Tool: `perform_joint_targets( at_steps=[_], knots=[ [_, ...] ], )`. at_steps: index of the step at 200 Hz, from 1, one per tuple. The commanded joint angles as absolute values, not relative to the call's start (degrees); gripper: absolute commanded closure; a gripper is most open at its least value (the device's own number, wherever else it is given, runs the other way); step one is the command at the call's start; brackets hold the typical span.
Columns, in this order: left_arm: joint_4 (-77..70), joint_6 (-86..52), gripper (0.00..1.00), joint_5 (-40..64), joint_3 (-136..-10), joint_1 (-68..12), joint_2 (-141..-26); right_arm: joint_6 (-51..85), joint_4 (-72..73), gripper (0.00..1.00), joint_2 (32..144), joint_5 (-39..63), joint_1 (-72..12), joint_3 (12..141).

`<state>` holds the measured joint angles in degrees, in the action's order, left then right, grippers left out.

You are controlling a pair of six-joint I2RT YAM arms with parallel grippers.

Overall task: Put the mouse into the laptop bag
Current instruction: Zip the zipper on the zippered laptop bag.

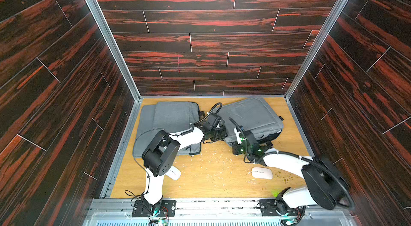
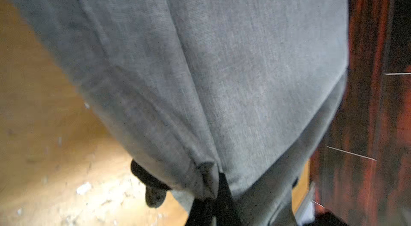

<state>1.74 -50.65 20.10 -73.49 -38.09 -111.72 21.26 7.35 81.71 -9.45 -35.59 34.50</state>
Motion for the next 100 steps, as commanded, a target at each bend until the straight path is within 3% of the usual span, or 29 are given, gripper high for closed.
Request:
perform_joint_targets(
  at_steps=[1, 40, 78, 100],
  knots=[
    [4.5, -50.0, 1.00, 21.9, -71.0, -35.1, -105.7, 23.5, 4.2, 1.00, 79.0, -12.9, -30.1, 30.4],
    [5.8, -48.3, 1.00, 20.6, -69.1, -33.8, -103.9, 23.4, 3.6, 1.00, 76.0, -9.6, -24.2, 28.5],
    [4.8, -48.5, 1.00, 21.4, -68.7, -33.7, -105.2, 24.2, 3.9, 1.00, 76.5, -2.5, -24.2, 29.5],
    [3.9, -49.1, 0.92, 21.4, -68.0, -33.8, -105.0, 25.8, 5.3, 1.00, 77.2, 0.5, -26.0, 29.6]
  ],
)
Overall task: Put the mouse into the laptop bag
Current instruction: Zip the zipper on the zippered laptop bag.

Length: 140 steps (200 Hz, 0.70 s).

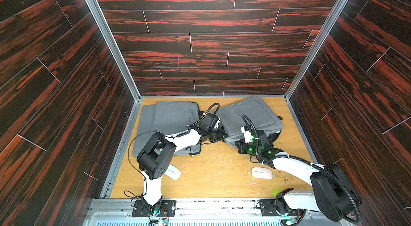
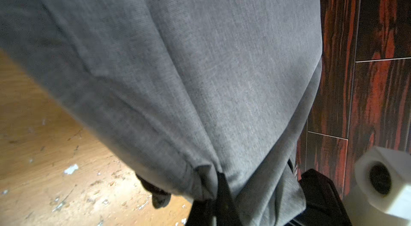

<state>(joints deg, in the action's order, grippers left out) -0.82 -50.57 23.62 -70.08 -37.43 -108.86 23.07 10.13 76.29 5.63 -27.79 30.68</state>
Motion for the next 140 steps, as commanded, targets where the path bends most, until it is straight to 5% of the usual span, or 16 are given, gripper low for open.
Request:
perform_joint_targets(
  at_steps=[1, 48, 140],
  knots=[
    [3.9, -49.1, 0.91, 21.4, -68.0, -33.9, -105.0, 25.8, 5.3, 1.00, 77.2, 0.5, -26.1, 29.7],
    [4.5, -49.0, 0.39, 20.5, -66.5, -35.4, -102.6, 25.1, 1.8, 1.00, 80.1, -0.7, -31.6, 33.8],
    [1.8, -52.5, 0.21, 15.6, -61.0, -44.5, -99.9, 22.3, -1.8, 1.00, 82.7, 0.0, -37.0, 37.8]
  ],
)
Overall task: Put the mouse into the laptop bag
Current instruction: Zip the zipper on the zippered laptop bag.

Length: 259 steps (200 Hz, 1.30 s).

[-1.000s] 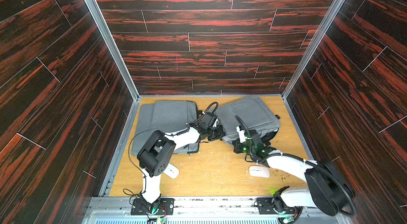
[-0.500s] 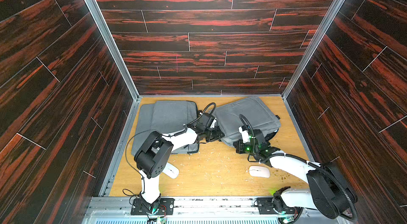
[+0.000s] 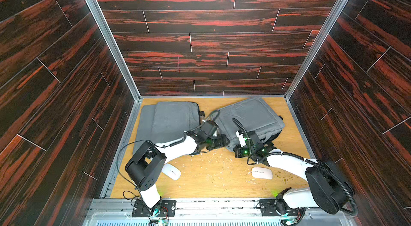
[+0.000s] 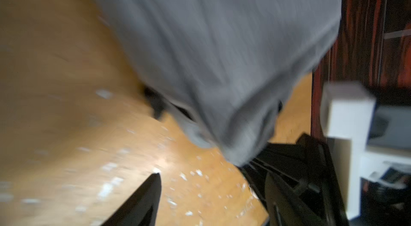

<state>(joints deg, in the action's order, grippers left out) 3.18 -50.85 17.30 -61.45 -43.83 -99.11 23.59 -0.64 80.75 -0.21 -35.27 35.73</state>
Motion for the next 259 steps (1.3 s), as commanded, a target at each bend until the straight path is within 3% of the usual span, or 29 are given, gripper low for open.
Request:
perform_joint_targets(
  at_steps=[1, 27, 39, 63, 80, 114, 175, 228, 250, 259],
  knots=[
    [1.8, -52.6, 0.20, 15.7, -61.1, -44.6, -100.0, 22.3, -1.8, 1.00, 82.7, 0.0, -37.1, 37.8],
    [1.0, -52.6, 0.22, 15.8, -62.4, -45.0, -103.1, 22.5, -1.5, 1.00, 83.5, 0.2, -37.4, 37.9],
    [0.9, -52.4, 0.30, 16.0, -62.8, -45.0, -104.2, 22.5, -1.6, 1.00, 83.6, 0.1, -37.5, 38.0],
    [1.1, -51.6, 0.80, 15.7, -63.3, -45.0, -104.8, 22.1, -2.4, 1.00, 83.6, -0.7, -37.5, 38.6],
    [3.4, -50.3, 1.00, 14.0, -64.0, -44.6, -104.3, 21.6, -3.4, 1.00, 83.7, -2.4, -37.4, 38.8],
    [5.6, -48.7, 1.00, 12.7, -63.4, -41.7, -101.8, 21.3, -6.6, 1.00, 84.5, -4.9, -34.9, 38.4],
    [7.2, -46.6, 1.00, 9.7, -57.8, -35.5, -95.4, 22.0, -7.7, 1.00, 84.5, -1.3, -21.1, 36.7],
    [6.7, -46.2, 1.00, 10.3, -58.0, -34.3, -94.8, 22.9, -8.4, 1.00, 86.0, 2.4, -19.6, 40.4],
    [3.5, -48.0, 0.58, 12.0, -58.5, -35.9, -95.7, 24.2, -7.7, 1.00, 85.0, 4.7, -21.8, 40.8],
    [3.0, -48.2, 0.46, 12.0, -59.3, -36.9, -96.3, 24.3, -7.6, 1.00, 85.0, 5.1, -23.3, 41.3]
  ],
)
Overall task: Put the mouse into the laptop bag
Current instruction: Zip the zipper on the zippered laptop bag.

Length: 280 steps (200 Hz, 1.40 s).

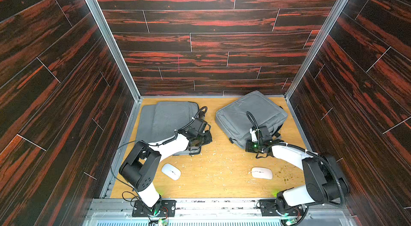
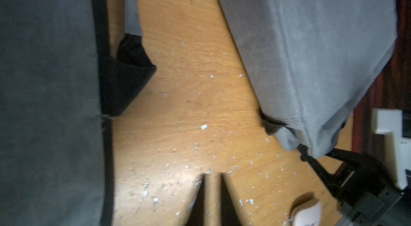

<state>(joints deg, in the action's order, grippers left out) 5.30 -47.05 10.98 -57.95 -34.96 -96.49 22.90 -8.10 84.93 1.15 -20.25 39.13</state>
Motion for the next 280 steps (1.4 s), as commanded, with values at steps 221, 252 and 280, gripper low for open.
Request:
perform_joint_targets(
  at_steps=[221, 252, 280],
  knots=[
    [3.1, -48.8, 1.00, 9.3, -65.9, -36.3, -104.4, 25.6, -12.1, 1.00, 87.4, -1.1, -24.7, 39.4],
    [3.8, -47.8, 1.00, 8.5, -63.5, -34.5, -101.9, 26.0, -11.2, 1.00, 83.3, 2.2, -17.2, 35.4],
    [3.9, -47.8, 1.00, 9.9, -64.4, -34.5, -102.9, 26.5, -9.9, 1.00, 82.2, 6.1, -17.4, 35.4]
  ],
)
